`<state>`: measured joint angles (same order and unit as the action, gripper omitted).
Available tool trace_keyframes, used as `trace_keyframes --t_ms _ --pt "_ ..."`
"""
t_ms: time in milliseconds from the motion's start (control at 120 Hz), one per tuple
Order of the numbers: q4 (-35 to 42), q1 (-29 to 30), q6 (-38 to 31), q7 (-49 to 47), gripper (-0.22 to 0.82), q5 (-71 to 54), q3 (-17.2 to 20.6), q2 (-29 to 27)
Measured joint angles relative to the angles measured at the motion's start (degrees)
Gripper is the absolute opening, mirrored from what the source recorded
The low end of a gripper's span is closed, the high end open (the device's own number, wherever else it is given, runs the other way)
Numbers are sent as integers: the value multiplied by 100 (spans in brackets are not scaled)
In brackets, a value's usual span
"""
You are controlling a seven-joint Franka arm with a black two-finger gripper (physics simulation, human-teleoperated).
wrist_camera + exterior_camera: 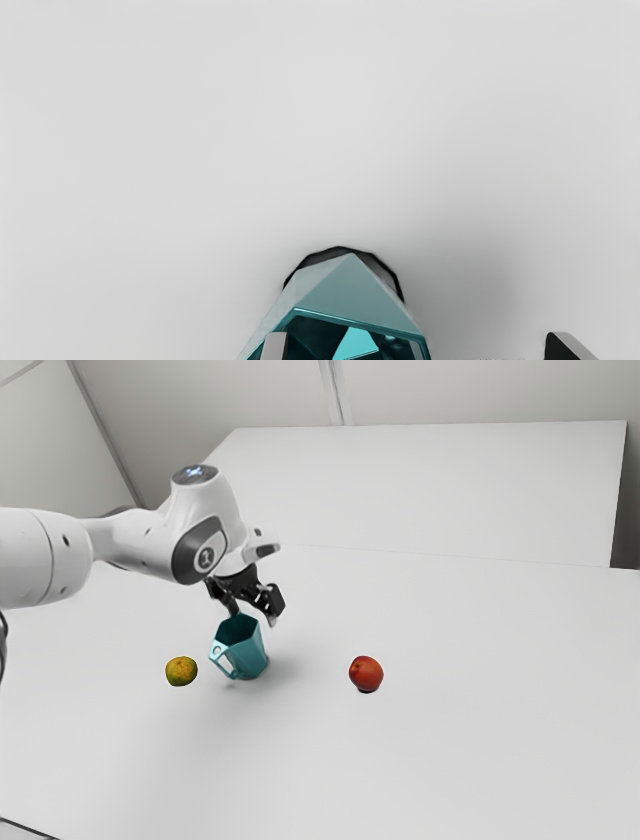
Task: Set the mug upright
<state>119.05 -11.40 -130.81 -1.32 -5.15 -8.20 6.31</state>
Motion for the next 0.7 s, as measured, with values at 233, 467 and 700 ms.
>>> trace_keyframes --t_ms 233,467,700 --pt "-577 21 463 27 59 -265 -6 -233" --pt "-1502 45 1487 179 60 -254 -7 -290" --pt "-2143 -31 2334 305 60 -282 -167 -412"
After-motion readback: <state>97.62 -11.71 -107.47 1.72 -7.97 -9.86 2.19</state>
